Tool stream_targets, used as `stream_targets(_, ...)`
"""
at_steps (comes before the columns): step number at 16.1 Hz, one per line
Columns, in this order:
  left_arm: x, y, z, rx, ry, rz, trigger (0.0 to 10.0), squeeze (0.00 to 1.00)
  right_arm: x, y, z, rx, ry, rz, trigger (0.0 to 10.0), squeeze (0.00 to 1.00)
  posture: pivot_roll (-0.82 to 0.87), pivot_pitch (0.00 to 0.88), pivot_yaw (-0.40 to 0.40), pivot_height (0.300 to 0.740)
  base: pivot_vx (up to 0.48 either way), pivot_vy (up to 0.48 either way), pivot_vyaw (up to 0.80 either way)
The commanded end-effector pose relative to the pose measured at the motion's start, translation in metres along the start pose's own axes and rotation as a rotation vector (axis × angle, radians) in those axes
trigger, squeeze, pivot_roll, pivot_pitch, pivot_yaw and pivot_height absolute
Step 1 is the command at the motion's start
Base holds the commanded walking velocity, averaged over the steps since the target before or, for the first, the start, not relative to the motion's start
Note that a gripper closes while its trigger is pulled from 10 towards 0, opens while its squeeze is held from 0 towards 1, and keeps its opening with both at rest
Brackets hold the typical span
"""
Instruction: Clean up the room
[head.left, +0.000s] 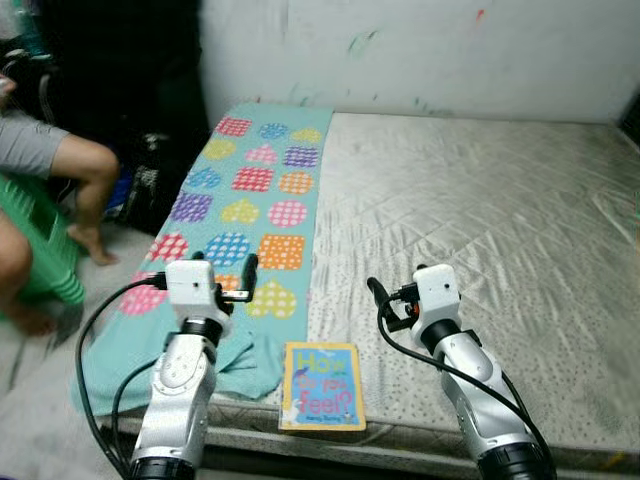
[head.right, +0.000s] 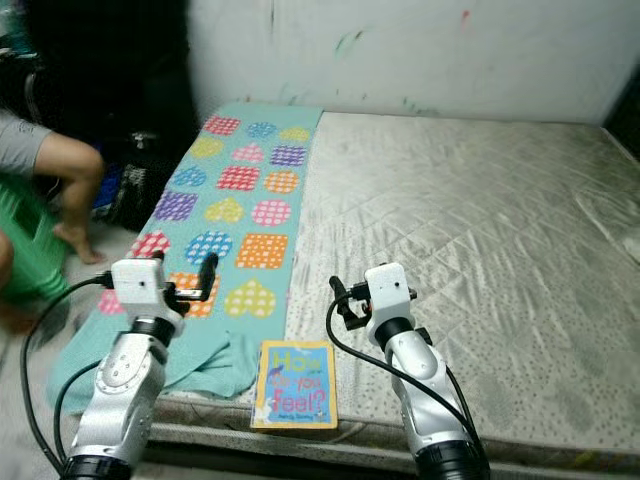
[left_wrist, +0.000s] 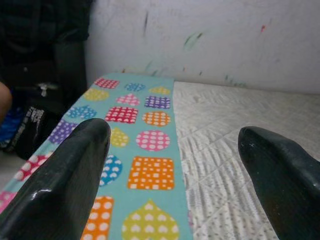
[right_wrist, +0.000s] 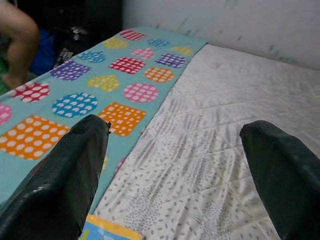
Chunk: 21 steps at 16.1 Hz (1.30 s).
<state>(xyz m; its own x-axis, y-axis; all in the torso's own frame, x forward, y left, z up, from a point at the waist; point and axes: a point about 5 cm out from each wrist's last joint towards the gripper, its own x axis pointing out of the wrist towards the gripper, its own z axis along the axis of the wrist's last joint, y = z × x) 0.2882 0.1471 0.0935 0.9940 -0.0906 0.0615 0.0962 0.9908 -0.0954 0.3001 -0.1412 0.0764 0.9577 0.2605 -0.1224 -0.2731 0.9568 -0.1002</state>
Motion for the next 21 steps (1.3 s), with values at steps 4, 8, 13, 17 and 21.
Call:
stream_targets(4,0.001,-0.001,0.003,0.019,-0.012,-0.004,10.0,0.0,-0.001,0.007,-0.004,0.053,0.019,0.035,10.0,0.0,-0.02,0.0,0.037,0.74,0.0,0.195,0.0)
stream_targets(8,0.001,-0.002,0.004,0.025,-0.025,-0.001,10.0,0.0,-0.001,0.009,0.0,-0.046,-0.022,0.023,10.0,0.0,-0.03,0.0,0.038,0.74,0.0,0.0,0.0)
stream_targets(13,0.001,-0.003,0.003,0.013,-0.024,0.002,10.0,0.0,0.0,0.005,0.005,0.043,-0.045,-0.01,10.0,0.0,-0.03,0.0,0.036,0.74,0.0,0.0,0.0)
stream_targets(17,-0.002,0.007,0.003,0.095,-0.013,0.096,10.0,0.0,-0.001,-0.007,0.005,-0.013,-0.022,-0.083,10.0,0.0,-0.02,0.0,0.029,0.74,0.0,0.0,0.0)
stream_targets(21,-0.017,0.019,0.003,0.09,0.007,0.06,10.0,0.0,-0.012,-0.008,0.003,0.046,0.0,-0.09,10.0,0.0,-0.01,0.0,0.019,0.74,0.0,0.0,-0.2)
